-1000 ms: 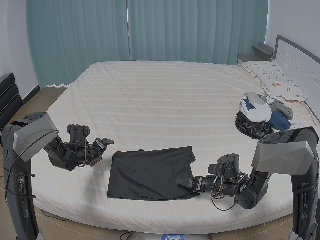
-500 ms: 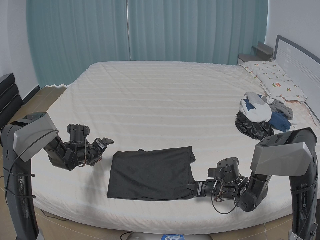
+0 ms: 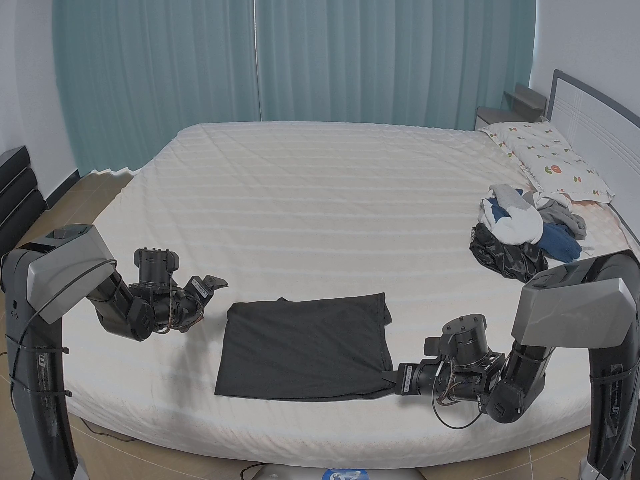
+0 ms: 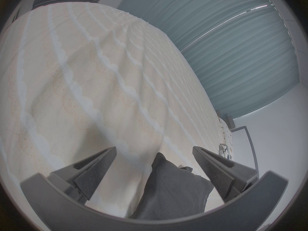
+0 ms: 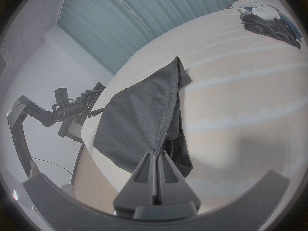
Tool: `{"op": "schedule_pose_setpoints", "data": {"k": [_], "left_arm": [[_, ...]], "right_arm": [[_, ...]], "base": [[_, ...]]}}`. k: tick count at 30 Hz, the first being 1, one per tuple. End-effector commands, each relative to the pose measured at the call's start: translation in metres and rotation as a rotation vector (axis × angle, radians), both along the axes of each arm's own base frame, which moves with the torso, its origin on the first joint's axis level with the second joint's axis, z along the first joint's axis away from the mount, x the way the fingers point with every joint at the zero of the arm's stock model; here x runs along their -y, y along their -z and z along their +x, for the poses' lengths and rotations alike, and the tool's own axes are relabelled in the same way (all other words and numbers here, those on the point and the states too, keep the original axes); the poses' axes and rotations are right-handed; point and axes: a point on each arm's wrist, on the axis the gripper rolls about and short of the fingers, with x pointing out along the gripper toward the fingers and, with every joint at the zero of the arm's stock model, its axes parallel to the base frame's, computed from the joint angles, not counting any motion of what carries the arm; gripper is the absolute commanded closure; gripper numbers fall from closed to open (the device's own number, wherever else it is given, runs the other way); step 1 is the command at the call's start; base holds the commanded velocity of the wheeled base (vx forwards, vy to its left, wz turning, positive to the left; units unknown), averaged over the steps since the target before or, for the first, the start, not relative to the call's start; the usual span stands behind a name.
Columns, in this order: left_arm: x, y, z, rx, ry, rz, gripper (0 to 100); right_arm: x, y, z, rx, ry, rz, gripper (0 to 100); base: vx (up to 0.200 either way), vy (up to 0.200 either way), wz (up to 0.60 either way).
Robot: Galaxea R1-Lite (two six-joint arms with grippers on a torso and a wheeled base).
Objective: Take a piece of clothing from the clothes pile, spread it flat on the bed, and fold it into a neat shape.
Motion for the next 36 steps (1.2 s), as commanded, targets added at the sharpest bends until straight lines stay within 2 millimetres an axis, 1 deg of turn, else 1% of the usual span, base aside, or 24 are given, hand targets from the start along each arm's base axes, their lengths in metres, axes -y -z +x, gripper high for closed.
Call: {"op": "schedule_pose_setpoints", "data": {"k": [1,8,9,10,11,12,14,16,19,21,22,23,25,27,28,30,31,36], "left_arm": [[0.001,0.000,0.000,0.001,0.001,0.000,0],[0.000,0.000,0.000,0.001,0.000,0.000,0],[0.001,0.000,0.000,0.001,0.001,0.000,0],[0.000,0.000,0.000,0.001,0.000,0.000,0],[0.000,0.000,0.000,0.001,0.000,0.000,0],[0.000,-0.001,0.000,0.002,0.000,0.000,0],[0.000,0.000,0.000,0.001,0.000,0.000,0],[0.000,0.000,0.000,0.001,0.000,0.000,0],[0.001,-0.001,0.000,0.004,0.001,-0.001,0],[0.001,-0.001,0.000,0.004,0.001,-0.001,0],[0.000,-0.001,0.000,0.004,0.000,-0.001,0],[0.000,-0.001,0.000,0.004,0.000,-0.001,0],[0.001,-0.001,0.000,0.004,0.001,-0.001,0],[0.000,-0.001,0.000,0.004,0.000,-0.001,0],[0.001,-0.001,0.000,0.004,0.001,-0.001,0],[0.001,-0.001,0.001,0.005,0.001,-0.001,0],[0.000,-0.001,0.001,0.007,0.000,-0.001,0],[0.000,-0.001,0.001,0.007,0.000,-0.001,0]], "right_arm": [[0.000,0.000,0.000,-0.008,-0.003,-0.002,0],[0.002,-0.001,0.002,-0.027,0.004,-0.010,0],[0.005,-0.007,0.008,0.004,0.021,0.007,0],[0.009,-0.014,0.018,0.034,0.045,0.023,0],[0.009,-0.014,0.018,0.034,0.045,0.023,0],[0.013,-0.022,0.036,0.076,0.081,0.051,0],[0.016,-0.027,0.053,0.114,0.114,0.070,0],[0.016,-0.024,0.063,0.107,0.129,0.064,0],[0.008,-0.020,0.085,0.106,0.146,0.056,0],[0.003,-0.015,0.097,0.104,0.163,0.043,0],[-0.002,-0.011,0.106,0.108,0.171,0.039,0],[-0.002,-0.011,0.106,0.108,0.171,0.039,0],[-0.013,-0.004,0.128,0.122,0.187,0.032,0],[-0.016,-0.001,0.134,0.121,0.189,0.031,0],[-0.019,0.004,0.140,0.112,0.188,0.025,0],[-0.021,0.007,0.144,0.109,0.188,0.023,0],[-0.023,0.011,0.150,0.110,0.194,0.021,100],[-0.025,0.019,0.163,0.136,0.234,0.011,100]], "base": [[0.000,0.000,0.00],[0.000,0.000,0.00],[0.000,0.000,0.00],[0.000,0.000,0.00],[0.000,0.000,0.00],[0.000,0.000,0.00],[0.000,0.000,0.00],[0.000,0.000,0.00],[0.000,0.000,0.00],[0.000,0.000,0.00],[0.000,0.000,0.00],[0.000,0.000,0.00],[0.000,0.000,0.00],[0.000,0.000,0.00],[0.000,0.000,0.00],[0.000,0.000,0.00],[0.000,0.000,0.00],[0.000,0.000,0.00]]}}
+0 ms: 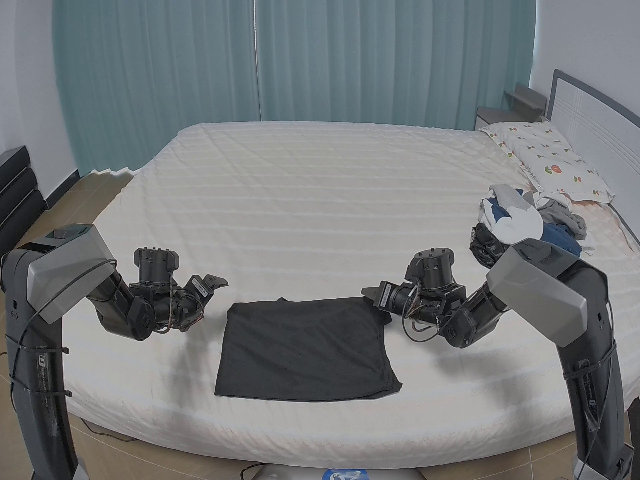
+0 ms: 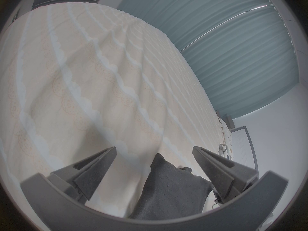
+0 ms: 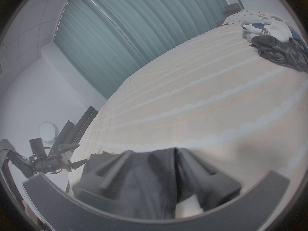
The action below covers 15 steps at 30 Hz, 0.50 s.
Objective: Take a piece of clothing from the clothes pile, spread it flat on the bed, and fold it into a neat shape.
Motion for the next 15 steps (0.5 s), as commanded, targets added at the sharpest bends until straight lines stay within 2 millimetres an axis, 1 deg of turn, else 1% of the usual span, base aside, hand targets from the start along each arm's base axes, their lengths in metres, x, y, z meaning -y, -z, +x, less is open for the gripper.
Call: {"op": "schedule_pose_setpoints", "data": {"k": [1,5,15], "left_arm": [[0.000,0.000,0.000,0.002,-0.001,0.000,0],[0.000,0.000,0.000,0.002,0.001,0.000,0],[0.000,0.000,0.000,0.002,-0.001,0.000,0]], "right_arm": [[-0.003,0.035,0.017,-0.014,0.055,-0.032,100],[0.000,0.032,0.025,0.014,0.101,-0.039,100],[0.006,0.031,0.027,0.021,0.137,-0.031,100]], "base": [[0.000,0.000,0.00],[0.000,0.000,0.00],[0.000,0.000,0.00]]}}
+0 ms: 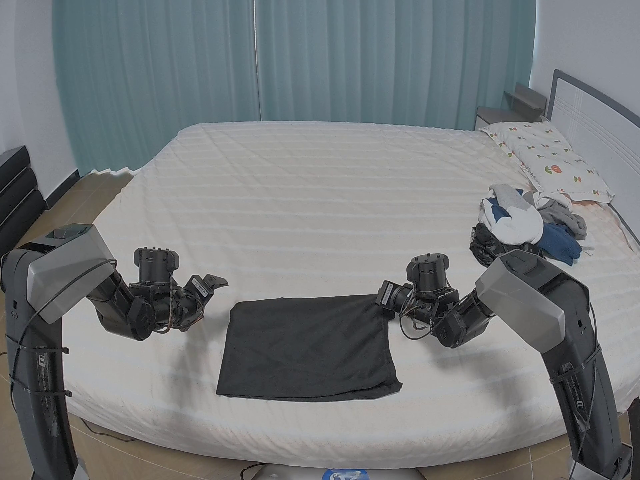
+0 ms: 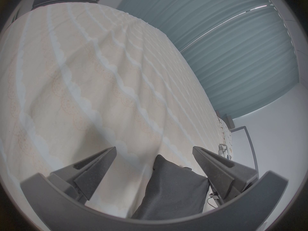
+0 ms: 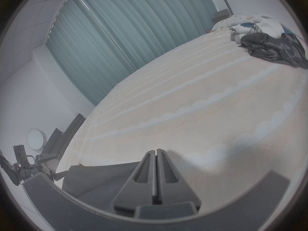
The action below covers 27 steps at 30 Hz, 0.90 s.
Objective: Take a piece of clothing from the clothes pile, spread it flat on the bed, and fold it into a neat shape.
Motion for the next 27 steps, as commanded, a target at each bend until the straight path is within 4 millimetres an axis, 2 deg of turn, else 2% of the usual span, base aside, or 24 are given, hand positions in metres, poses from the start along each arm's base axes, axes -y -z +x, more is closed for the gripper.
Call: {"op": "schedule_pose_setpoints", "data": {"k": [1,3,4,8,12,16,17,18,19,21,22,23,25,27], "left_arm": [[0.000,0.000,0.000,0.000,0.000,0.000,0],[0.001,0.000,0.000,-0.001,0.001,0.000,0],[0.000,0.000,0.000,-0.001,0.000,0.000,0],[0.000,0.000,0.000,-0.001,0.000,0.000,0],[0.000,0.000,-0.001,-0.004,0.000,0.000,0],[-0.005,-0.005,-0.001,0.005,-0.014,-0.006,0],[-0.004,-0.013,-0.003,0.021,-0.026,-0.002,0],[-0.004,-0.014,-0.003,0.026,-0.027,-0.001,0],[-0.007,-0.041,-0.008,0.082,-0.043,-0.003,0],[-0.016,-0.070,-0.017,0.141,-0.059,-0.013,0],[-0.017,-0.076,-0.019,0.156,-0.063,-0.013,0],[-0.018,-0.089,-0.022,0.193,-0.068,-0.002,0],[-0.020,-0.099,-0.026,0.216,-0.075,0.004,0],[-0.024,-0.120,-0.045,0.241,-0.106,0.045,0]], "right_arm": [[0.001,0.004,0.000,-0.008,0.009,0.003,100],[0.000,0.003,-0.002,-0.018,0.011,0.011,100],[0.001,0.002,-0.003,-0.018,0.010,0.012,0],[-0.001,0.001,-0.004,0.009,0.006,0.010,0],[0.008,-0.001,-0.008,0.026,0.029,0.001,0],[0.039,-0.033,-0.033,0.002,0.078,0.003,0],[0.051,-0.042,-0.041,0.007,0.097,0.003,0],[0.053,-0.044,-0.043,0.009,0.100,0.004,0],[0.072,-0.057,-0.063,0.026,0.127,0.004,0],[0.091,-0.073,-0.089,0.055,0.152,0.008,0],[0.096,-0.078,-0.096,0.063,0.159,0.009,0],[0.105,-0.093,-0.113,0.091,0.170,0.018,0],[0.110,-0.104,-0.130,0.100,0.175,0.021,0],[0.120,-0.123,-0.161,0.120,0.183,0.027,0]], "base": [[0.000,0.000,0.00],[0.000,0.000,0.00],[0.000,0.000,0.00],[0.000,0.000,0.00],[0.000,0.000,0.00],[0.000,0.000,0.00],[0.000,0.000,0.00],[0.000,0.000,0.00],[0.000,0.000,0.00],[0.000,0.000,0.00],[0.000,0.000,0.00],[0.000,0.000,0.00],[0.000,0.000,0.00],[0.000,0.000,0.00]]}}
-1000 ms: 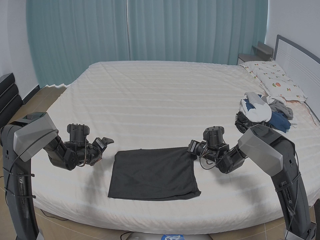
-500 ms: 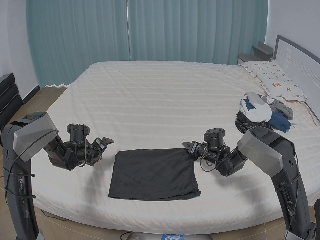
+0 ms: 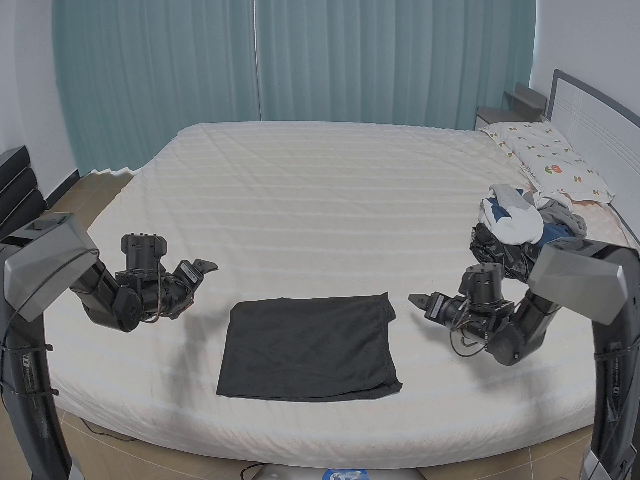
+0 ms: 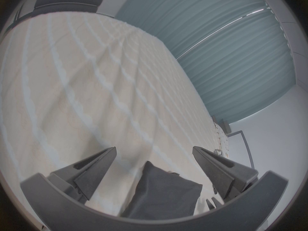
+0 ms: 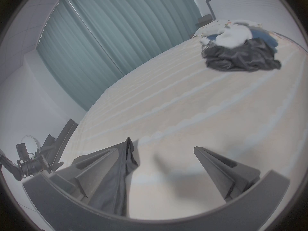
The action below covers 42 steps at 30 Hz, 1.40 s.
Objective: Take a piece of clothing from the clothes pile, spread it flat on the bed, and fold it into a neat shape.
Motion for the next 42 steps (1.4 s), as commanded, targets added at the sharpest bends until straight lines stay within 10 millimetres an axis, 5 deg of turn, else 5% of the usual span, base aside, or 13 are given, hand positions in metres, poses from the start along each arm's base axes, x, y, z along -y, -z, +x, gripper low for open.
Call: {"op": "schedule_pose_setpoints", "data": {"k": [1,6,12,18,24,35,42], "left_arm": [[-0.017,-0.095,-0.046,0.190,-0.074,0.060,0],[-0.026,-0.130,-0.108,0.274,-0.086,0.138,0],[-0.032,-0.159,-0.190,0.411,-0.136,0.260,0],[-0.032,-0.160,-0.270,0.544,-0.149,0.400,0],[-0.033,-0.154,-0.322,0.652,-0.227,0.494,0],[-0.033,-0.116,-0.383,0.663,-0.253,0.573,0],[-0.034,-0.087,-0.419,0.704,-0.280,0.705,0]], "right_arm": [[0.055,-0.103,-0.099,0.182,0.074,0.044,0],[0.068,-0.140,-0.157,0.277,0.069,0.046,0],[0.087,-0.152,-0.238,0.396,0.039,-0.029,0],[0.102,-0.157,-0.298,0.490,0.033,-0.111,0],[0.114,-0.137,-0.352,0.461,0.014,-0.157,0],[0.123,-0.098,-0.401,0.480,0.043,-0.261,0],[0.122,-0.099,-0.401,0.477,0.080,-0.359,0]], "base": [[0.000,0.000,0.00],[0.000,0.000,0.00],[0.000,0.000,0.00],[0.000,0.000,0.00],[0.000,0.000,0.00],[0.000,0.000,0.00],[0.000,0.000,0.00]]}}
